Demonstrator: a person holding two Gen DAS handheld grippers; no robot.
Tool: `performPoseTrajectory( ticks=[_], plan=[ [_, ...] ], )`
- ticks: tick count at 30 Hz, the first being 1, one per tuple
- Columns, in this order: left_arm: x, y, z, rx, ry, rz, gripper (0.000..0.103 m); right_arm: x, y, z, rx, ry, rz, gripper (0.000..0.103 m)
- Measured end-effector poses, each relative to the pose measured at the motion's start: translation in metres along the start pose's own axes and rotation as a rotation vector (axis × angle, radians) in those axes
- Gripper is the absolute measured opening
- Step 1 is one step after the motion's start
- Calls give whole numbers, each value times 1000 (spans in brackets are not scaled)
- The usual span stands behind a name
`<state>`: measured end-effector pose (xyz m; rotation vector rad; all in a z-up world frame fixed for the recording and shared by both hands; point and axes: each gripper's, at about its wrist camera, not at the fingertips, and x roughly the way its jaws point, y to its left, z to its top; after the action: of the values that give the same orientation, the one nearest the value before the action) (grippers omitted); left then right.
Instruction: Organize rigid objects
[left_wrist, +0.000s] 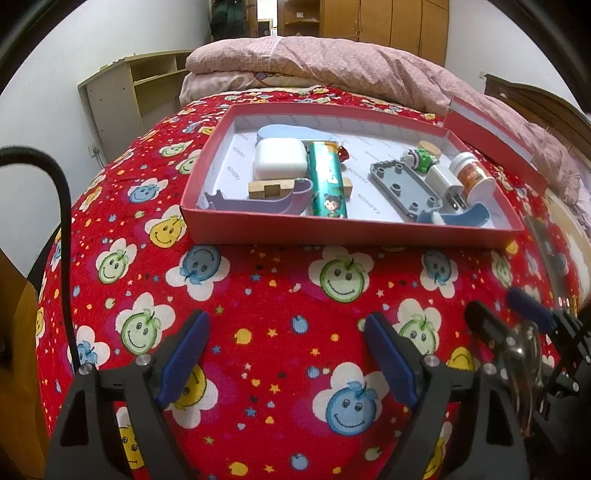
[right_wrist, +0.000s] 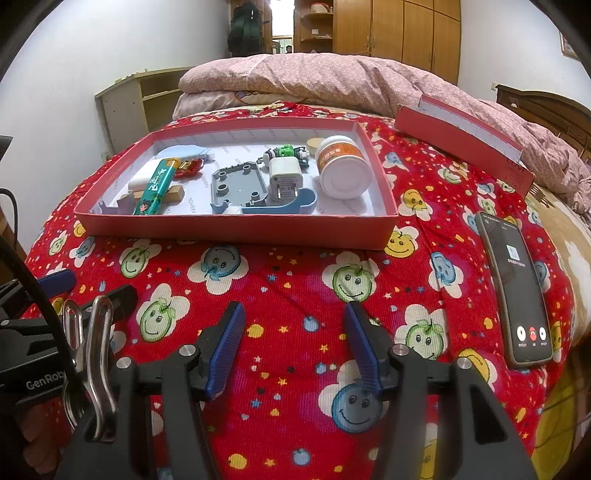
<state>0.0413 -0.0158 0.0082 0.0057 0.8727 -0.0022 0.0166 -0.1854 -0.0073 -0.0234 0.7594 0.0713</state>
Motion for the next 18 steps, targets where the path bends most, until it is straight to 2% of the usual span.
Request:
performPoseTrajectory(
  ticks=[18],
  plan=[
    [0, 2, 1, -6, 1, 1, 90, 0, 2, 0, -5, -1, 5, 61]
  ],
)
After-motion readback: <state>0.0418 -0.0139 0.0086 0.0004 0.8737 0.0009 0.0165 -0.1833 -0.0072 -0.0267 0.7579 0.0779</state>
